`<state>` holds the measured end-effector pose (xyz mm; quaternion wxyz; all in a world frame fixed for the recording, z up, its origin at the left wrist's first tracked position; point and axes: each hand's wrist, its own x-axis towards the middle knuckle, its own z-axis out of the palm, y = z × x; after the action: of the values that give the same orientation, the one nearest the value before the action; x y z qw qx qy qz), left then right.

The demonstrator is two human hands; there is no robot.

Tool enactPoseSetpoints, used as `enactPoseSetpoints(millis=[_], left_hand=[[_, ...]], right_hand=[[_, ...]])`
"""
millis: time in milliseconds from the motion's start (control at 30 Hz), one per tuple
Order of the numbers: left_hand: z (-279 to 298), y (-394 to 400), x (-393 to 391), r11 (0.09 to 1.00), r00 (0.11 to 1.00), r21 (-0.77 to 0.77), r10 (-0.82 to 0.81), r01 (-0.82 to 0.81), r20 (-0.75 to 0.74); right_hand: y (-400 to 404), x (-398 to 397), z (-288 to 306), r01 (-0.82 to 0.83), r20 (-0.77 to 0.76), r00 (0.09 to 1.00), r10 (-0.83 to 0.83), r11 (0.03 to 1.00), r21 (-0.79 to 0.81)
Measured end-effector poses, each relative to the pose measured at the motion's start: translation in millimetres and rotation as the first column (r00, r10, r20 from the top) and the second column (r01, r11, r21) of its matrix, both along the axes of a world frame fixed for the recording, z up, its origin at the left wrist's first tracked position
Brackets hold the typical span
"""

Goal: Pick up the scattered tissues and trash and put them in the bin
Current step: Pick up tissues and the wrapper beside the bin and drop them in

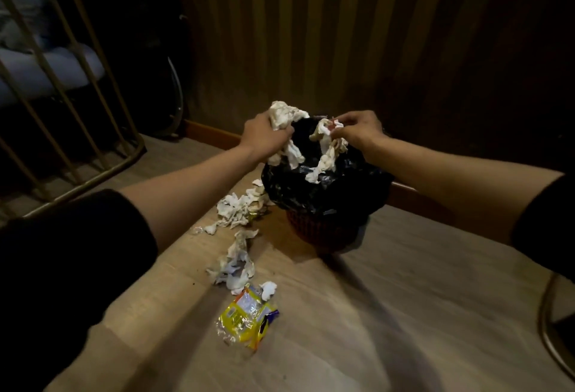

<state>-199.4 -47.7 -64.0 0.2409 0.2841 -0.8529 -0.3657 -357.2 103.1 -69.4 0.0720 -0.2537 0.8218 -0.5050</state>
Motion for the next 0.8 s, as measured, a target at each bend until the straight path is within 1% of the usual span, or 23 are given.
enactPoseSetpoints(millis=[100, 133, 233, 333, 367, 433, 467, 533, 600, 633, 733, 800], left_hand=[[1, 10, -32, 0.99, 1.0, 0.14, 0.01, -0.012, 0.015], [2, 12, -42, 0.985, 0.999, 0.173, 0.016, -0.023, 0.04], [0, 14, -66, 0.979, 0.992, 0.199, 0.021, -0.045, 0.121], [-6, 16, -79, 0.963, 0.982, 0.27, -0.046, -0.006, 0.185], [-8, 16, -81, 0.963, 0.975, 0.27, -0.06, -0.001, 0.215], [-10, 16, -81, 0.983, 0.96, 0.185, -0.042, -0.01, 0.278], [-10, 14, -80, 0.989, 0.961, 0.149, -0.034, -0.008, 0.276], [-9, 12, -75, 0.991, 0.981, 0.13, -0.046, 0.021, 0.189], [-8, 6, -67, 0.993, 0.995, 0.111, -0.049, 0.04, 0.084], [-7, 5, -59, 0.992, 0.996, 0.112, -0.062, 0.055, 0.06], [-11, -6, -31, 0.986, 0.99, 0.113, -0.133, 0.126, 0.055], [-15, -15, -8, 0.983, 0.979, 0.063, -0.18, 0.175, 0.095]], right_hand=[[9, -11, -2, 0.055, 0.042, 0.998, -0.055, 0.998, 0.006], [13, -15, -2, 0.068, 0.042, 0.997, -0.068, 0.998, 0.007], [26, -23, 1, 0.079, 0.01, 0.997, -0.079, 0.997, 0.011], [41, -27, 0, 0.065, 0.034, 0.997, -0.065, 0.998, 0.009], [46, -27, -2, 0.058, 0.033, 0.998, -0.058, 0.998, 0.012], [52, -26, -8, 0.037, 0.023, 0.999, -0.038, 0.999, 0.02], [54, -24, -12, 0.03, 0.014, 0.999, -0.03, 0.999, 0.022], [56, -18, -18, 0.006, -0.005, 1.0, -0.006, 1.0, 0.03], [53, -8, -22, -0.056, -0.022, 0.998, 0.057, 0.998, 0.042], [51, -1, -24, -0.09, -0.037, 0.995, 0.092, 0.995, 0.053], [42, 24, -32, -0.18, -0.135, 0.972, 0.191, 0.979, 0.09], [39, 45, -35, -0.268, -0.238, 0.923, 0.302, 0.949, 0.166]])
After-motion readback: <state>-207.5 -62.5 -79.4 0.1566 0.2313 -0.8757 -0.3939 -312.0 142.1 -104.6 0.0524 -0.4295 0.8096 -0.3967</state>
